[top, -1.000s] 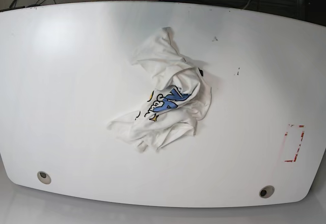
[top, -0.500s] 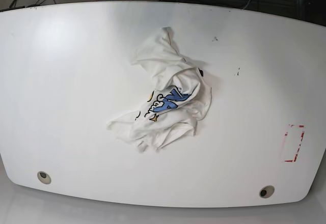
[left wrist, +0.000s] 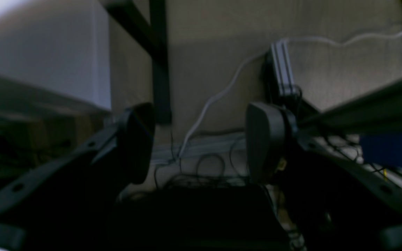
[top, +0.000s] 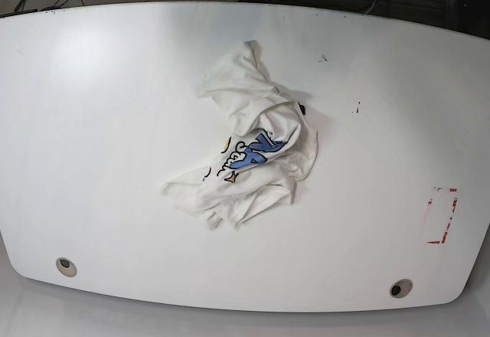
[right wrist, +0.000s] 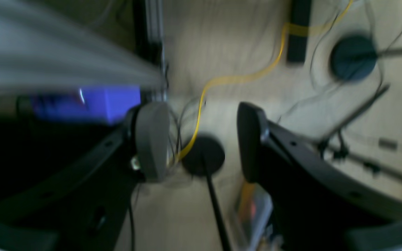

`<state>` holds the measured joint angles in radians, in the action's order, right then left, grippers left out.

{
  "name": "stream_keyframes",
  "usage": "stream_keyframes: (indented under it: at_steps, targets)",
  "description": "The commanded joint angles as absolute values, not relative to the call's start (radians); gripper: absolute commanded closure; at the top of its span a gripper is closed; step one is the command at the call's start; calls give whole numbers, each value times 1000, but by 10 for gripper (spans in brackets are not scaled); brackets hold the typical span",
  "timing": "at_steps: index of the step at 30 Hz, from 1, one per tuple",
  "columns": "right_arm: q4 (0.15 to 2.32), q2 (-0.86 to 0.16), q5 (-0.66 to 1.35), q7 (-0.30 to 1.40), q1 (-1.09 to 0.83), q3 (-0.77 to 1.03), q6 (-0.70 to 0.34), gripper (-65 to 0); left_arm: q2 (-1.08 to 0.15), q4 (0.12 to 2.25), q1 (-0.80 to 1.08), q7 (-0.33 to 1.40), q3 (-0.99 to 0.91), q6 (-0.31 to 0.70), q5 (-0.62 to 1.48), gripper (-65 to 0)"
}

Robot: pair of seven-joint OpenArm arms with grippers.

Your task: Layout the t-shirt on the table in an organized manner, then fold the t-shirt properly

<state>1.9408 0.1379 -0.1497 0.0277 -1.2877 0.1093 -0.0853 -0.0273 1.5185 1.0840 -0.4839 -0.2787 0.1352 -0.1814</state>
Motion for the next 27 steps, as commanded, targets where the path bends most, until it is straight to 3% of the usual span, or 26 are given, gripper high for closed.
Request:
stream_keyframes:
  at_steps: [1, 12, 27]
  targets:
    - [1989, 136, -143, 10, -1309, 108, -68, -307, -33, 1580, 1118, -509, -282, 134, -140, -384]
    - [2009, 128, -143, 1, -1309, 108, -38, -307, -36, 1719, 1162, -509, -286, 134, -39, -384]
    - [2009, 101, -143, -125, -1296, 114, -38, -307, -36, 1733, 1129, -512, -331, 134, 93, -384]
